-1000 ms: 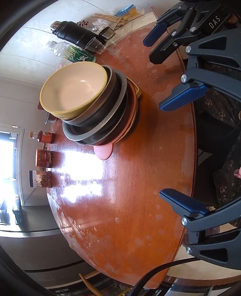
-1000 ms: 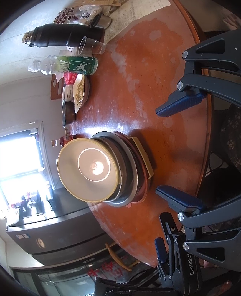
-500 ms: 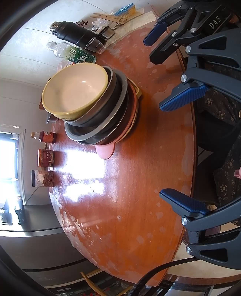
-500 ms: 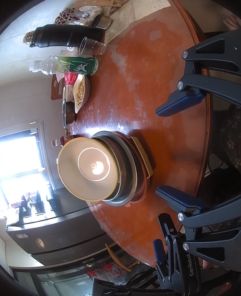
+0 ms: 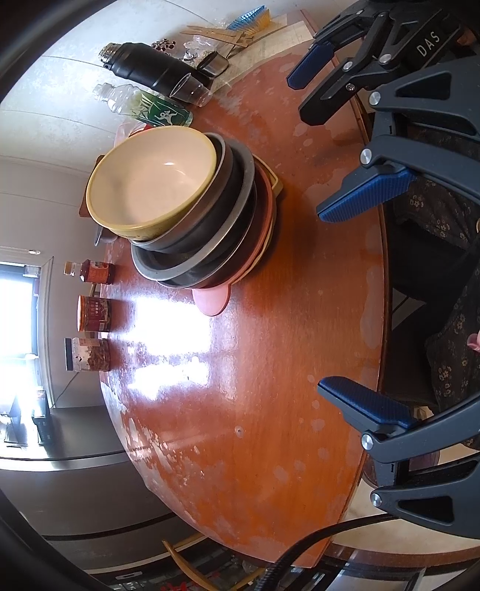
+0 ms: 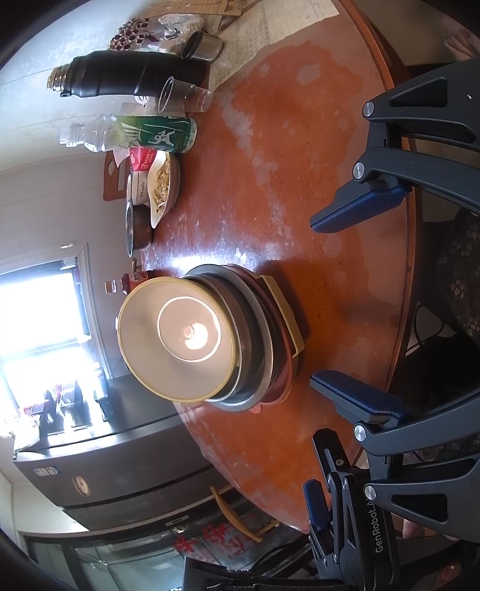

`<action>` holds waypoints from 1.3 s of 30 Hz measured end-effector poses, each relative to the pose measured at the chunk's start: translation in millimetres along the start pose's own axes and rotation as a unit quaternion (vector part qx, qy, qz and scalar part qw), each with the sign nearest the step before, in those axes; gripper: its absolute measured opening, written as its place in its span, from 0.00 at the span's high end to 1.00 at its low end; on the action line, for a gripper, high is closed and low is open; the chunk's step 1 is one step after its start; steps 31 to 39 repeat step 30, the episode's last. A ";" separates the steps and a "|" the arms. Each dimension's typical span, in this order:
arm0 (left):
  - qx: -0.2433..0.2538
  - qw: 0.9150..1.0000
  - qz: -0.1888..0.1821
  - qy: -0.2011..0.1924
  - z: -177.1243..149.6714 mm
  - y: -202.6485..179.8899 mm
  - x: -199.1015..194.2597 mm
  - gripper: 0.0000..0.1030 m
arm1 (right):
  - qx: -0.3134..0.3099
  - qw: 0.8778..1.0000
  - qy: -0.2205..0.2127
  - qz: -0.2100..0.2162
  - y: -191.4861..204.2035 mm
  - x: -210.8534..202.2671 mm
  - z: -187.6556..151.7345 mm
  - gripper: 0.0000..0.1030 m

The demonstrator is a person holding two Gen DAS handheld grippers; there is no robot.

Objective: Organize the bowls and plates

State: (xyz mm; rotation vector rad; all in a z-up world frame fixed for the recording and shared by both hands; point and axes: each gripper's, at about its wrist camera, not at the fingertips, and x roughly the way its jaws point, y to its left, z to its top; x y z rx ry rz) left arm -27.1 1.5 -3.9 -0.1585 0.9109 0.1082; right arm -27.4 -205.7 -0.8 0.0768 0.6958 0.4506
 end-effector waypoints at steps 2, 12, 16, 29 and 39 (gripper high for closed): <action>0.001 1.000 0.001 0.000 0.1 -0.7 -0.3 0.17 | 0.001 1.000 -0.001 0.000 -0.2 -0.4 0.2 0.25; 0.000 1.000 0.000 -0.001 -0.5 0.2 0.0 0.17 | 0.002 1.000 0.000 0.001 -1.5 -1.0 -0.1 0.24; 0.000 1.000 0.001 0.001 0.0 -0.2 0.7 0.17 | 0.006 1.000 0.000 0.001 -3.6 -0.7 -0.3 0.25; -0.010 1.000 0.002 0.005 3.3 8.6 6.4 0.17 | 0.014 1.000 0.001 -0.003 -11.9 1.0 1.2 0.25; -0.012 1.000 0.005 0.002 5.3 11.5 6.4 0.17 | 0.018 1.000 0.001 -0.008 -15.6 1.4 2.7 0.25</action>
